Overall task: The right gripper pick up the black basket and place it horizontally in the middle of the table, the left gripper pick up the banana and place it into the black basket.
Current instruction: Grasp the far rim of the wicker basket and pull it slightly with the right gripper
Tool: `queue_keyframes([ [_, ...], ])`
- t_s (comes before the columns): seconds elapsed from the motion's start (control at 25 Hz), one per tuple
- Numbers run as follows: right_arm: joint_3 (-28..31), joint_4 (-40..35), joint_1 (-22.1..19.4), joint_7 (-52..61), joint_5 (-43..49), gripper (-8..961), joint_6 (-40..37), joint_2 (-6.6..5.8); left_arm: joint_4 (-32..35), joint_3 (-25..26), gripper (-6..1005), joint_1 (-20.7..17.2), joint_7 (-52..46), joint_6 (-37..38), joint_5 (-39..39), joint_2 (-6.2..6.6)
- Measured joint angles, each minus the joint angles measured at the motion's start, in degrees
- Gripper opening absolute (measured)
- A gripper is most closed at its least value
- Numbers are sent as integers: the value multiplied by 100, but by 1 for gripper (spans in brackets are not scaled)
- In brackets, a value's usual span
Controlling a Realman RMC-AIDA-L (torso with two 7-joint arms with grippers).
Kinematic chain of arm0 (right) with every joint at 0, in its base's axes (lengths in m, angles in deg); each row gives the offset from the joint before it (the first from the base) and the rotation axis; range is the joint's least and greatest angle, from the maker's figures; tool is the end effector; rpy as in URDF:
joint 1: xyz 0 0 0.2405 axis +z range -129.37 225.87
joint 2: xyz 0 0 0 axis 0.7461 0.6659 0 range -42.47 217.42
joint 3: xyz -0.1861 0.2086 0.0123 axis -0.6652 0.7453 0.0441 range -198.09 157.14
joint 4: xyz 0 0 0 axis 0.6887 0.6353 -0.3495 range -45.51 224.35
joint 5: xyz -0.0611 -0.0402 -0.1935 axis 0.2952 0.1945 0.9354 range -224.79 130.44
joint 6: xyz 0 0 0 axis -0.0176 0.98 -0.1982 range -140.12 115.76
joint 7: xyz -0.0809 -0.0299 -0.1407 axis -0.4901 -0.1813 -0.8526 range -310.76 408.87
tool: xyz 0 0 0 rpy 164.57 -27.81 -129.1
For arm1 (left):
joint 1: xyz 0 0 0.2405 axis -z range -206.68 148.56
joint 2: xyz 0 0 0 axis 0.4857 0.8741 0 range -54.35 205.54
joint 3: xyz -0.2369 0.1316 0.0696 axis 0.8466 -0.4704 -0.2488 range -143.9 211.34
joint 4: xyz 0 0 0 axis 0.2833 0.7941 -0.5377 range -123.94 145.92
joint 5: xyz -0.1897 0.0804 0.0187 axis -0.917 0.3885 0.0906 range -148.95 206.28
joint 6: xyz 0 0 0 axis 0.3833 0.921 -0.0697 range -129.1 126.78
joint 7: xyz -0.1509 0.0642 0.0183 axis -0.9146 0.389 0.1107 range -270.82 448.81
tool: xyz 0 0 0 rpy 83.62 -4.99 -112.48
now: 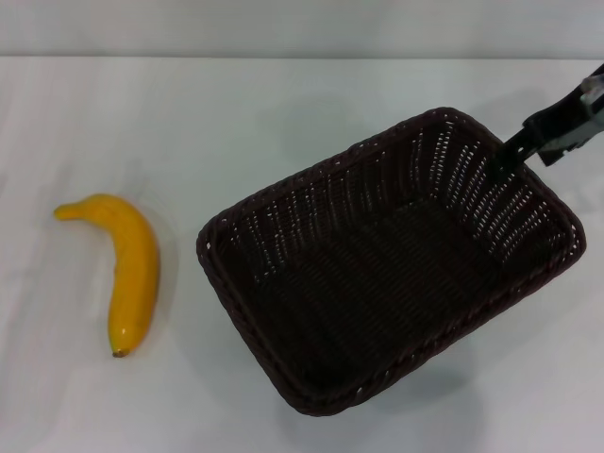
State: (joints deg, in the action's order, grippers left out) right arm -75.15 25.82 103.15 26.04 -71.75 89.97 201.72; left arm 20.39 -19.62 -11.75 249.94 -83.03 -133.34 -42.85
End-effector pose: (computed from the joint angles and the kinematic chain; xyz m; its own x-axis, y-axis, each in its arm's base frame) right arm 0.1638 0.4268 0.0371 0.4990 -0.8636 0.0720 -0.7647 -0.4779 -0.4323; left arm -0.3831 0.3113 0.0757 0.6577 -0.3128 0.6853 0.7389 0.0908 -0.6677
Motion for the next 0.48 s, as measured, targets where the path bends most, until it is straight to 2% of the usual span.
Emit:
queue_keyframes([
  [0.12, -61, 227, 152, 31, 177, 854, -152, 68, 1, -5, 863, 5, 16, 2, 23, 8],
  [0.24, -271, 393, 223, 133, 334, 839, -337, 69, 7, -21, 863, 14, 16, 4, 32, 28],
  [0.48, -414, 1199, 518, 73, 375, 809, -589, 51, 9, -22, 863, 22, 16, 5, 40, 74],
])
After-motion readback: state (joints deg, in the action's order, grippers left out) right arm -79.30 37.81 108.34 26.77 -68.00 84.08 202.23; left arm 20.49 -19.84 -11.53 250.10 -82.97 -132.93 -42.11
